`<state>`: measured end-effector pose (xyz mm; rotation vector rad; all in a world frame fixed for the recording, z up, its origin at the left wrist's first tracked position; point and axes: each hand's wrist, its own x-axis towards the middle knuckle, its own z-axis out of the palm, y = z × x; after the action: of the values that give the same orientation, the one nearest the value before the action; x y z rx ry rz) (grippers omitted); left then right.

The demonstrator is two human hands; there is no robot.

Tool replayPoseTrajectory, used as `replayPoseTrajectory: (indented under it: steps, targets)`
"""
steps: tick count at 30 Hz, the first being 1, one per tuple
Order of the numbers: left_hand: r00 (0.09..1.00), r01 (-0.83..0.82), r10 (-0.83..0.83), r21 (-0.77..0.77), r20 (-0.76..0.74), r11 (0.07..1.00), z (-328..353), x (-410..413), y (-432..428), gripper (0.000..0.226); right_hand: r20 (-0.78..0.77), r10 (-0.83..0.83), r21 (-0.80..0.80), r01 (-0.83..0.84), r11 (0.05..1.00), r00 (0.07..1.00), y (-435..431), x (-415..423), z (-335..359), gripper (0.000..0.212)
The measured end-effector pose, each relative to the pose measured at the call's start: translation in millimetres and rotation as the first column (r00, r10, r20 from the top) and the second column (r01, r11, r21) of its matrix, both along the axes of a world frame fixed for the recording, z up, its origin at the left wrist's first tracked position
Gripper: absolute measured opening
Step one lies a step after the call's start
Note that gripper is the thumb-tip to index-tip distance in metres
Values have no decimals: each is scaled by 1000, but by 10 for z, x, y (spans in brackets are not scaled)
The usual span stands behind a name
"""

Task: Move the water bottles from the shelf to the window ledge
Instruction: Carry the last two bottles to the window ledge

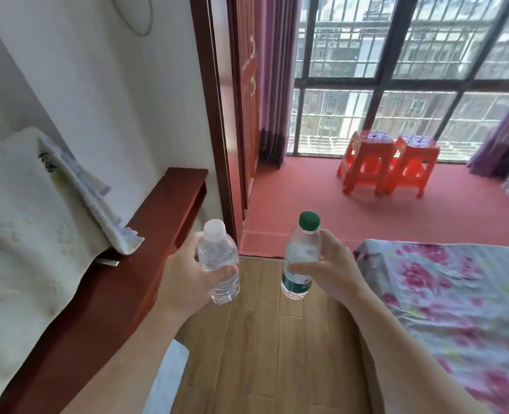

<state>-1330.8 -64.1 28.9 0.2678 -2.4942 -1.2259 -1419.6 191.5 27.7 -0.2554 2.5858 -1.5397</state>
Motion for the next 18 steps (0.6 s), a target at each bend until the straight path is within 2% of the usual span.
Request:
replayPoseTrajectory:
  steps: [10, 18]
  targets:
    - [982, 185, -187, 88, 15, 979, 20, -1242, 30, 56, 17, -176, 21, 175, 984, 984, 105, -665, 36, 56]
    - [931, 363, -364, 73, 1, 929, 86, -2401, 114, 58, -25, -389, 27, 389, 921, 921, 120, -1234, 76, 59]
